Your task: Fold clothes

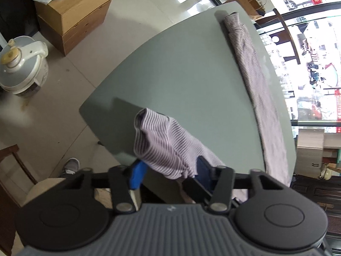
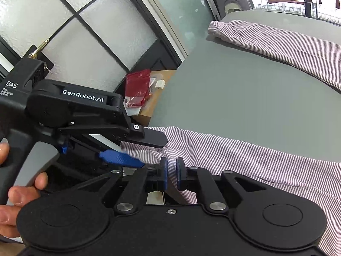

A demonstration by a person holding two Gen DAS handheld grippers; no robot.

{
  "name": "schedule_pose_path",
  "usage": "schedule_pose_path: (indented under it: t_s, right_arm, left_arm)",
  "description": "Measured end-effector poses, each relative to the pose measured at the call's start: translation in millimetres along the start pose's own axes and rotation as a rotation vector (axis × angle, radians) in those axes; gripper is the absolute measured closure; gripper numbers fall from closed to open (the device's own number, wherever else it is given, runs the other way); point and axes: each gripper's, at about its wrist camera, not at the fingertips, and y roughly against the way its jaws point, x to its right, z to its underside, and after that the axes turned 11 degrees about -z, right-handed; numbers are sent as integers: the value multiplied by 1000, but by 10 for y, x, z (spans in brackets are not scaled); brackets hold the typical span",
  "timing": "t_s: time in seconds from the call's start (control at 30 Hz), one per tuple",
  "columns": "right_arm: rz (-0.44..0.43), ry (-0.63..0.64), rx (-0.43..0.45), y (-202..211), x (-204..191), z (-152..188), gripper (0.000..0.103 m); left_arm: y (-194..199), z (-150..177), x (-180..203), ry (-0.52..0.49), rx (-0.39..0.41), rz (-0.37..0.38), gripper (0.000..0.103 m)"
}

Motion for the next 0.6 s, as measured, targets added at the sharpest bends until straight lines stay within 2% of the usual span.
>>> schedule_pose_path:
  t_s: [0.03,0.1,0.13,0.2,0.23,0.27,0.37,0.43,0.6]
  right_arm:
    - [-1,-5,3,3,8,-2,91]
    - [-2,-15,10,7,26,-5,90]
    - [-3,-17,9,12,29,-1,85]
    - [1,-20,14,37,32,13,82]
    - [7,-24,18,62,42,17,73]
    - [21,-26,25,86,56,17,69]
    - [89,-46,70,306,152,61,68]
    - [118,-96,109,520,290,108,68]
    - [286,-349,308,1518,1002,437,68]
  left_arm:
    - [-9,10,8,1,1,4,83]
    - [-26,25,-9,14,6,0,85]
    - [-23,26,-15,18,14,-5,87]
    - [-1,28,-18,19,38,-19,88]
    - [14,25,-12,13,50,-26,89]
    - [28,17,7,4,62,-35,89]
    - [37,16,176,-56,107,-100,88]
    - [11,31,314,-95,129,-124,88]
    - [-93,65,590,-149,150,-148,88]
